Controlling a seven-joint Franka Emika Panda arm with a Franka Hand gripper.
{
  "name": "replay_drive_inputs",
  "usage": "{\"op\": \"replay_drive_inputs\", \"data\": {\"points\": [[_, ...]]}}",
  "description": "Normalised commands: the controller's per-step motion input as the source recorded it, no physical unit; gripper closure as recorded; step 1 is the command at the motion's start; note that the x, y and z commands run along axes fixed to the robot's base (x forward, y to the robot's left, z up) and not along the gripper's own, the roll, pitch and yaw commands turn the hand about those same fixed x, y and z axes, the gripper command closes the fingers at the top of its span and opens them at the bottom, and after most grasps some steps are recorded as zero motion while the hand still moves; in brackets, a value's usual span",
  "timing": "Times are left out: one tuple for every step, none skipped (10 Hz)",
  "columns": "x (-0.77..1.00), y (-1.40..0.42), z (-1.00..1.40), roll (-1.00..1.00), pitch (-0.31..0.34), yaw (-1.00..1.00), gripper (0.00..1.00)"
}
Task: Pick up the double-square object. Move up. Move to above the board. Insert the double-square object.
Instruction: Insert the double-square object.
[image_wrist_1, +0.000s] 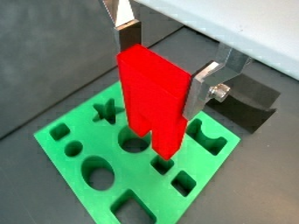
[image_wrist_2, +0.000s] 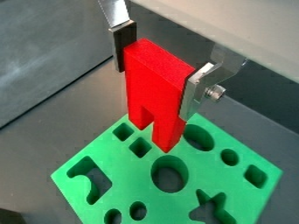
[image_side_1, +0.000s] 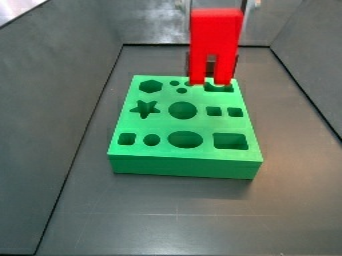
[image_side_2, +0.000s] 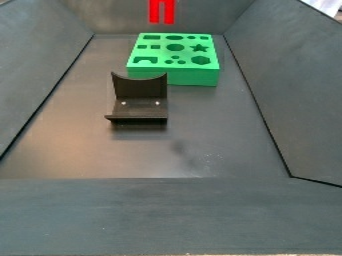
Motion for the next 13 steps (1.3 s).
{"op": "replay_drive_inputs", "data": {"points": [[0.76, 0.00, -0.43, 0.10, 0.000, 0.26, 1.00], [0.78, 0.00, -0.42, 0.10, 0.000, 0.25, 1.00], [0.79, 0.00, -0.40, 0.12, 0.000, 0.24, 1.00], [0.75, 0.00, -0.33, 0.12, 0.000, 0.18, 1.00], [0.74, 0.00, -0.30, 0.13, 0.000, 0.16, 1.00], [0.58, 0.00, -0.16, 0.09, 0.000, 0.11, 1.00], [0.22, 0.00, 0.00, 0.00, 0.000, 0.00, 1.00], [0.19, 0.00, 0.00, 0.00, 0.000, 0.00, 1.00], [0.22, 0.00, -0.05, 0.02, 0.000, 0.00, 1.00], [0.33, 0.00, -0.25, 0.08, 0.000, 0.00, 1.00], [0.33, 0.00, -0.31, 0.10, -0.011, 0.00, 1.00], [0.22, 0.00, -0.36, 0.10, -0.039, 0.00, 1.00], [0.00, 0.00, -0.34, 0.10, -0.044, 0.00, 1.00]]}}
